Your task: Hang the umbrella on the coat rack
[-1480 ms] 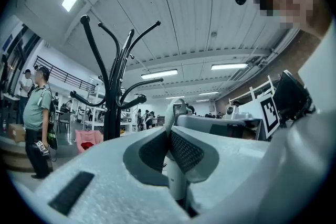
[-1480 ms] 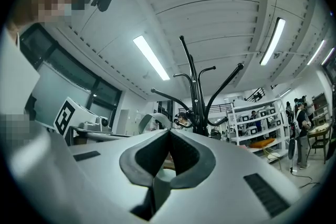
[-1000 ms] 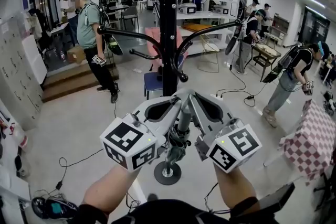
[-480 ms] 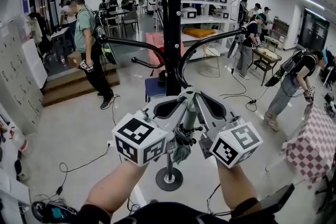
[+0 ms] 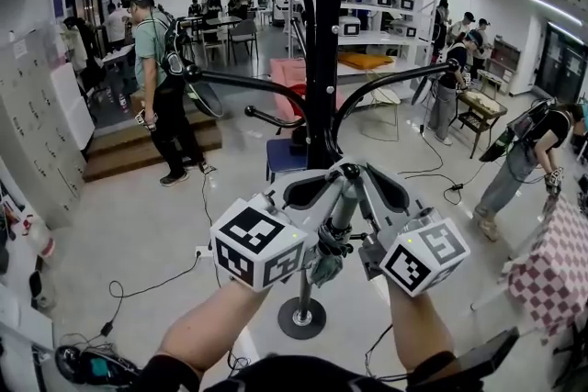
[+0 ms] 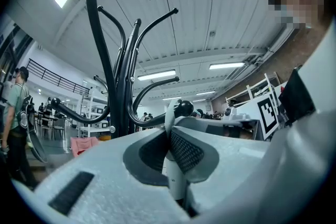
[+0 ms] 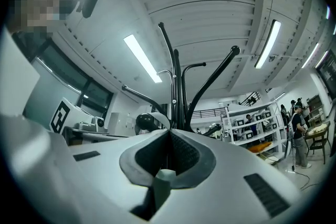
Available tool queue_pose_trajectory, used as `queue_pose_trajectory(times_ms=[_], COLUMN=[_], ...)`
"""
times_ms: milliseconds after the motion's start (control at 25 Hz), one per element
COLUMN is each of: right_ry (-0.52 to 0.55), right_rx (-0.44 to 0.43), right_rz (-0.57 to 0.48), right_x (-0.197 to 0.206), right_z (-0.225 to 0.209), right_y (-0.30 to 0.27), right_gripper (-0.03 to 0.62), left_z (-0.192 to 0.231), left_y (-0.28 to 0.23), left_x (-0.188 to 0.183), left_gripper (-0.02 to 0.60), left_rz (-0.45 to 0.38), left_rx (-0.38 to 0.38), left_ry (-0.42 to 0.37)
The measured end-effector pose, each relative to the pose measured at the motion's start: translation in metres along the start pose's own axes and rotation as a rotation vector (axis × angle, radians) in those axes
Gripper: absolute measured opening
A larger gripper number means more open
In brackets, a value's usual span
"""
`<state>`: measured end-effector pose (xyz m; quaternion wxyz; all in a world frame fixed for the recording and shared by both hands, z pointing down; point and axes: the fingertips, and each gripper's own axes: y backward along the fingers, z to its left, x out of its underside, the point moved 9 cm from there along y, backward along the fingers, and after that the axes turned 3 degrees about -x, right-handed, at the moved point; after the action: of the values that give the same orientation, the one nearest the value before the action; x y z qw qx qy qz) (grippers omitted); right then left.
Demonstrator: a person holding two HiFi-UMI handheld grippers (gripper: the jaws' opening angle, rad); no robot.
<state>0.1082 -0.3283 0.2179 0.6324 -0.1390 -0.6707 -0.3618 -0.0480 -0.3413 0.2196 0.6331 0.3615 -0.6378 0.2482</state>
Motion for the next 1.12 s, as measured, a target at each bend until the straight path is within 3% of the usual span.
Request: queue_pose_trajectory(times_ms=[440, 1120], right_ry=[0.009, -0.016], right_rx=[-0.03, 0.013], right_rz=[-0.006, 0.083], right_x=[-0.004, 0.029], right_z=[-0.002, -0.015], right_y=[-0.011, -0.032], right_gripper=[0.008, 0.009], left_z=[0.01, 0.032], left_y=[0.004, -0.01], left_x=[-0.007, 0.021], left_gripper=[0.009, 0.009], left_rz=[-0.036, 0.025], left_rx=[0.002, -0.032], left_ry=[-0.002, 0.018])
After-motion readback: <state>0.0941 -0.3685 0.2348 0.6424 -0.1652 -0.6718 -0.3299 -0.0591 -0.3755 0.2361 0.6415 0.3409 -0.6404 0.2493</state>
